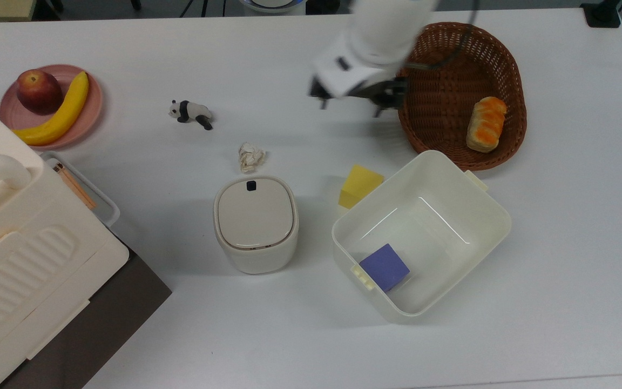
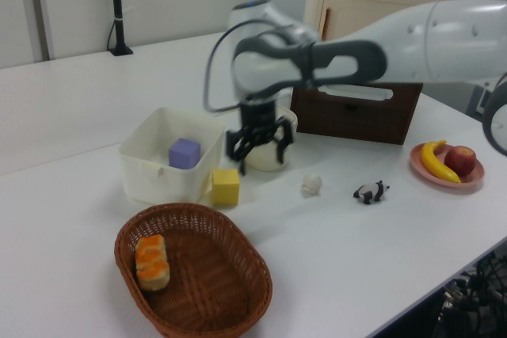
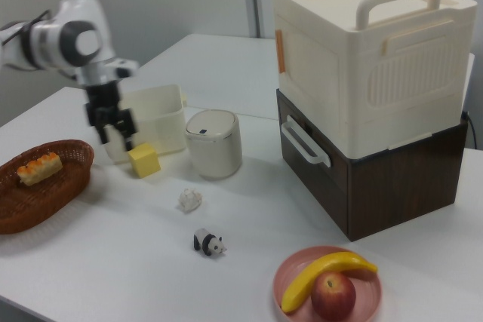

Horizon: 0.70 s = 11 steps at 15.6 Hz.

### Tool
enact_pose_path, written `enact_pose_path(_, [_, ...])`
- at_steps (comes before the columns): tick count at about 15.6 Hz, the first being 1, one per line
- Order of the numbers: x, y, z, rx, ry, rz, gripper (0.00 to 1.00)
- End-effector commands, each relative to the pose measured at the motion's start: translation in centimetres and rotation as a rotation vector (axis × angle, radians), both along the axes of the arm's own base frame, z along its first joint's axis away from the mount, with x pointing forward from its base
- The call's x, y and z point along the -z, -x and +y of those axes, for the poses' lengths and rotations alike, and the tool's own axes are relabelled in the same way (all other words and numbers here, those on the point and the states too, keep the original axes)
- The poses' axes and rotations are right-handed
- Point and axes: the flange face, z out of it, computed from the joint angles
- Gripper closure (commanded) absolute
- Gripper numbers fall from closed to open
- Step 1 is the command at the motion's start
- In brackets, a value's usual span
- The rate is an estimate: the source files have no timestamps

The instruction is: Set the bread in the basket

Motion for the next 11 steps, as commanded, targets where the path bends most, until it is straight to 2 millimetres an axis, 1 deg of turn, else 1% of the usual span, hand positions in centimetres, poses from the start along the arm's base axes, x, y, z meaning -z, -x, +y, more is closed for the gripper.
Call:
enact_pose_path(1, [-4.9, 0.0, -10.6, -0.037, -0.037, -0.032, 0.0])
enact_pose_path(2, [-6.0, 0.1, -13.2, -0.038, -0.044, -0.046, 0.0])
enact_pose_path(3, [-6.9, 0.3, -15.3, -0.046, -0.05, -0.06, 0.0])
enact_pose_path(4, [-7.4, 0.4, -16.8, -0.043, -0.052, -0.069, 0.0])
enact_pose_path(6, [-8.1, 0.0, -19.2, -0.001, -0.049, -0.088, 0.0])
enact_pose_path(7, [-8.4, 0.0, -20.1, 0.014, -0.05, -0.096, 0.0])
enact_pose_path(9, [-8.7, 0.1, -20.9, 0.026, -0.047, -0.098, 0.0])
enact_pose_path(11, [-8.5, 0.1, -20.7, 0.025, -0.048, -0.094, 0.0])
